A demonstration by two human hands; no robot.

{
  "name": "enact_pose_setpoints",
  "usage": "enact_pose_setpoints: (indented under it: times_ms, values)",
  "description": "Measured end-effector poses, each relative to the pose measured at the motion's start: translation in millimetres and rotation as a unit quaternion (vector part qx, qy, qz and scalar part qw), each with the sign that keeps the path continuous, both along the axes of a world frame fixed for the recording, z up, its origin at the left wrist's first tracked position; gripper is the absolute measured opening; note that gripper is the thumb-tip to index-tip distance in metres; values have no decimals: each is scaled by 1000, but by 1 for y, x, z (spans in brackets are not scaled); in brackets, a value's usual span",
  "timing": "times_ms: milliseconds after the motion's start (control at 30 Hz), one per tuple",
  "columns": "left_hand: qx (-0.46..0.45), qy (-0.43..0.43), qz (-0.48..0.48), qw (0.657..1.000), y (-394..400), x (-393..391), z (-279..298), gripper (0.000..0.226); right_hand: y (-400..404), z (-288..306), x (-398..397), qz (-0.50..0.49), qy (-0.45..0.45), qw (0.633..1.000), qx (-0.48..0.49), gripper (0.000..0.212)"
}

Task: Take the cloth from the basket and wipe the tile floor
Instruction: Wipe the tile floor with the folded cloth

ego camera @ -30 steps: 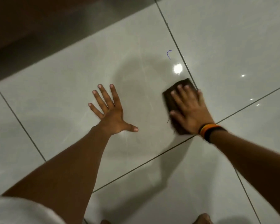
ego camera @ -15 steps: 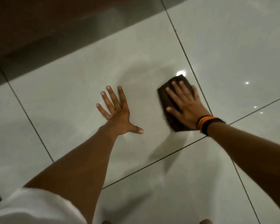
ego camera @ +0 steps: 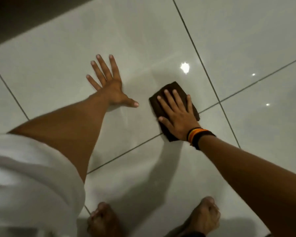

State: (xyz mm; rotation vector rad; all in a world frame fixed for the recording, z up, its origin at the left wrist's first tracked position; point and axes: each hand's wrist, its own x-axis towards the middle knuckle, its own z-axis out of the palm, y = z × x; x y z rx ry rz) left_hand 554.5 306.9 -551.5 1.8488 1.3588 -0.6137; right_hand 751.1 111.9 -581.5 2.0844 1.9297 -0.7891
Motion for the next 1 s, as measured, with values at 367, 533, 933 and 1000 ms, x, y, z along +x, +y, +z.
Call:
enact_pose_setpoints:
  times_ms: [367,533,933,1000]
  values:
    - [21,-17,162,986,-105,-56,-17,138,-22,-6,-48,-15,-12,998,53,67]
    - [12,3,134,991,-98,-60,-21,142,-96,13,-25,40,11,999,-21,66]
    - [3,3,150,989,-92,-62,-22,124,11,13,-91,-166,35,985,-36,70]
    - [28,-32,190,981,-102,-66,-9,107,-22,27,-104,-251,51,964,-72,72]
